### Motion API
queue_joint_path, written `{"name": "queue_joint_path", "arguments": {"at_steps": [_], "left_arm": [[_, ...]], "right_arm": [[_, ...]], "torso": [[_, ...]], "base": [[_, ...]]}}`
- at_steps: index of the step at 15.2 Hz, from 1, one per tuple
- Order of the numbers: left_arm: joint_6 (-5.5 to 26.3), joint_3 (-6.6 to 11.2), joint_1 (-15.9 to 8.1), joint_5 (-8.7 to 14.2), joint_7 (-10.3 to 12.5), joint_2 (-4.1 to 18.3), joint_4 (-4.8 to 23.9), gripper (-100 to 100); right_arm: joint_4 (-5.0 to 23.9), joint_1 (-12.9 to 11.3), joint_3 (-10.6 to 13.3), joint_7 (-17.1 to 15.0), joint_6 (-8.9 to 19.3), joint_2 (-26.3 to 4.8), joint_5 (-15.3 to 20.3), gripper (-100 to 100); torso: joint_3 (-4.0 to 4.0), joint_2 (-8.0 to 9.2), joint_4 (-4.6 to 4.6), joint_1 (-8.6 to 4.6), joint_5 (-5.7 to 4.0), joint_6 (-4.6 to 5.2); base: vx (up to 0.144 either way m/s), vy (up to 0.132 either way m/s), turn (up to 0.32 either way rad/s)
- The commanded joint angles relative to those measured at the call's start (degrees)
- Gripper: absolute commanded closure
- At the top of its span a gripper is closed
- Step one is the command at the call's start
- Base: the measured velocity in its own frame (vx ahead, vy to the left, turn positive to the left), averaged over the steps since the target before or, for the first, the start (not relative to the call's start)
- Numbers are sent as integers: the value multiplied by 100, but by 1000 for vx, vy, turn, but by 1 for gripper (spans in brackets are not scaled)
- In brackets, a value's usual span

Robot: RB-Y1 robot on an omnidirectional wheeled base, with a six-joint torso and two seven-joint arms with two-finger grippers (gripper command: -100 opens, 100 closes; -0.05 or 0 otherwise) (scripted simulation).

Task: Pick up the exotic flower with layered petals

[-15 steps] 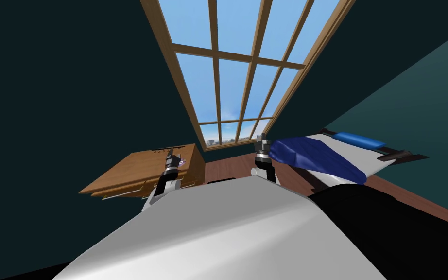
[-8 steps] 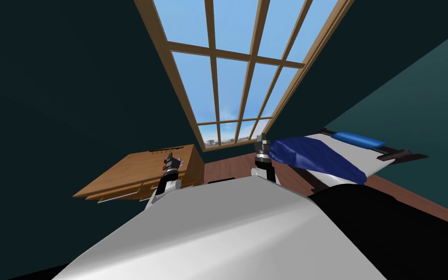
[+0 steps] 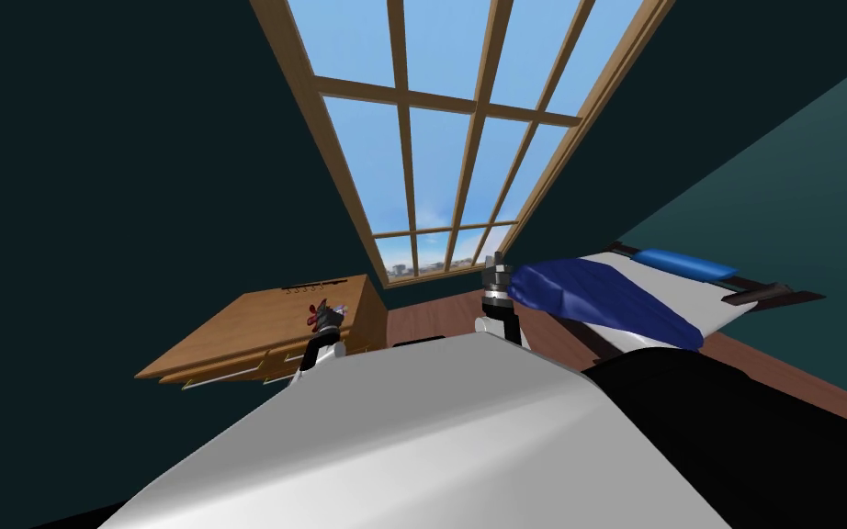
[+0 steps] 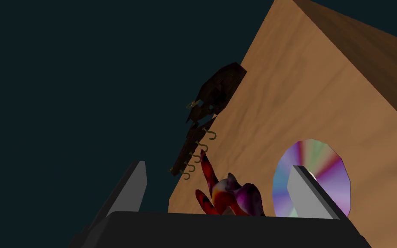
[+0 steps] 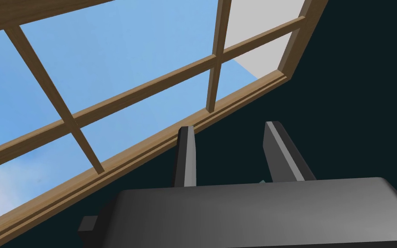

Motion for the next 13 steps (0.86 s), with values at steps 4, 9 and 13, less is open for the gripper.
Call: {"name": "queue_joint_path", "arguments": {"at_steps": [4,9,13], "left_arm": [[167,291,-72,144,95,-408,334,-100],[166,298,-103,144,96,-384,363,100],[165,298,-103,144,95,-383,363,100]], "right_arm": [[0,0,-1,0,0,-1,0,0],[0,-1,0,0,0,0,0,0],[0,-1,1,0,0,1,0,0]], "torso": [[0,-1,0,30,6,-1],[8,14,3,-5,0,1],[12,20,5,-20,-5,1]], "base": [[45,124,39],[14,56,7],[1,2,2]]}}
